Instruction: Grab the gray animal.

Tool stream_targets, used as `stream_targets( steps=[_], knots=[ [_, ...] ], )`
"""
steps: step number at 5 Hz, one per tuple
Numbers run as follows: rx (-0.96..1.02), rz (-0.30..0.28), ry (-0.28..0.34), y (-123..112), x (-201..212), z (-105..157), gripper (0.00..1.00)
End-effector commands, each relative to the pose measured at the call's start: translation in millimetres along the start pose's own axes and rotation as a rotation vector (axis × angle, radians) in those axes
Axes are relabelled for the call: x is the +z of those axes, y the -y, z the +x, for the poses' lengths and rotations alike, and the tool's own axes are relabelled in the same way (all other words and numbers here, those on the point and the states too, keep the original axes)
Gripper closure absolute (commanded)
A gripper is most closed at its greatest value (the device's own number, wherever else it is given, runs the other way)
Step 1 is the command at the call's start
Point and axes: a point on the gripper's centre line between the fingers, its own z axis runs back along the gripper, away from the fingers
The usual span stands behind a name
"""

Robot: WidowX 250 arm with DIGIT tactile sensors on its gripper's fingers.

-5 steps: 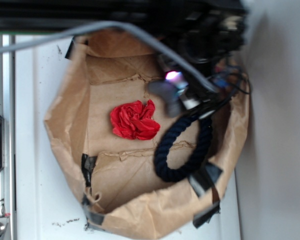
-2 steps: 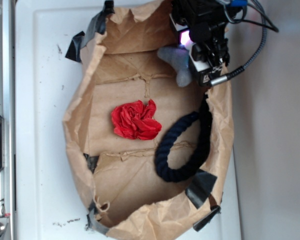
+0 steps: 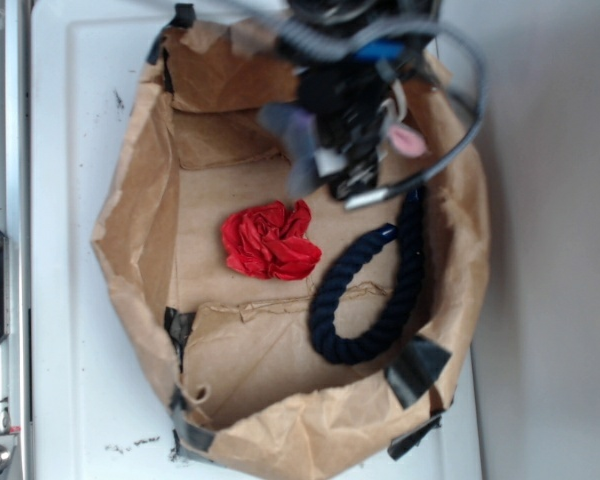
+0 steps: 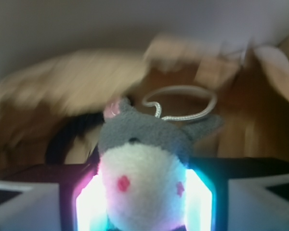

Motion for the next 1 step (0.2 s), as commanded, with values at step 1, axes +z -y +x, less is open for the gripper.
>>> stream_targets(
  steps=[1],
  knots=[
    [-0.044, 0.048, 0.058, 23.0, 46.1, -21.3, 1.00]
  ],
)
